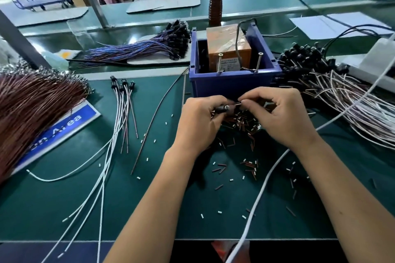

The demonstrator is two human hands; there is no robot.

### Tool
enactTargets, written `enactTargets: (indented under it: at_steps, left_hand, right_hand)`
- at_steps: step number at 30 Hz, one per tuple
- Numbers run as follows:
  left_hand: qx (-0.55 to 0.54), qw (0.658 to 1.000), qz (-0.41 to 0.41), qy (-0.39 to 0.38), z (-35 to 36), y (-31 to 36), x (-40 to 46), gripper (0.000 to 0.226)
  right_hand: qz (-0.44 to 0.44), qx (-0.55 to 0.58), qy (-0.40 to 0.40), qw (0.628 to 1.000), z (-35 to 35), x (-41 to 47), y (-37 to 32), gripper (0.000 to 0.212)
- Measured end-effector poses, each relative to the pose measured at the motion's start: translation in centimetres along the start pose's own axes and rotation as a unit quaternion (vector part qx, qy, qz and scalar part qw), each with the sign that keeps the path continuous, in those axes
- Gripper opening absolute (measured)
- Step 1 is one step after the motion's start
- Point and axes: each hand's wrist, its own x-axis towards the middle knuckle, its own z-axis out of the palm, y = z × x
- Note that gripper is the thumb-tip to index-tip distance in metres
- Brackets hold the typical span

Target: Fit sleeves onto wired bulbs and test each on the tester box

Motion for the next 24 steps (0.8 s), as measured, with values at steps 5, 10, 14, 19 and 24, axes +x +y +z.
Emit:
enactTargets:
  at_steps: [5, 10, 14, 19, 24]
  left_hand:
    - [-0.046, 0.999, -0.003, 0.003, 0.1, 0.1, -0.1, 0.007]
    - [-0.036, 0.999, 0.001, -0.009, 0.0, 0.2, -0.1, 0.011]
    - [-0.038, 0.999, -0.006, 0.005, -0.6, 0.0, -0.1, 0.011]
    - [-0.067, 0.996, -0.032, 0.058, -1.4, -0.2, -0.4, 0.011]
    - [-0.076, 0.993, -0.056, 0.072, -1.3, -0.2, -0.4, 0.011]
  right_hand:
    - [-0.006, 0.006, 0.012, 1.0, 0.1, 0.1, 0.3, 0.006]
    - [-0.018, 0.008, 0.036, 0.999, 0.2, 0.0, 0.6, 0.005]
    - [0.031, 0.066, 0.08, 0.994, -0.2, -0.1, 1.1, 0.008]
    - [0.074, 0.135, 0.026, 0.988, -1.5, -0.3, 1.7, 0.009]
    - [0.12, 0.305, -0.102, 0.939, -3.1, -0.1, 2.4, 0.007]
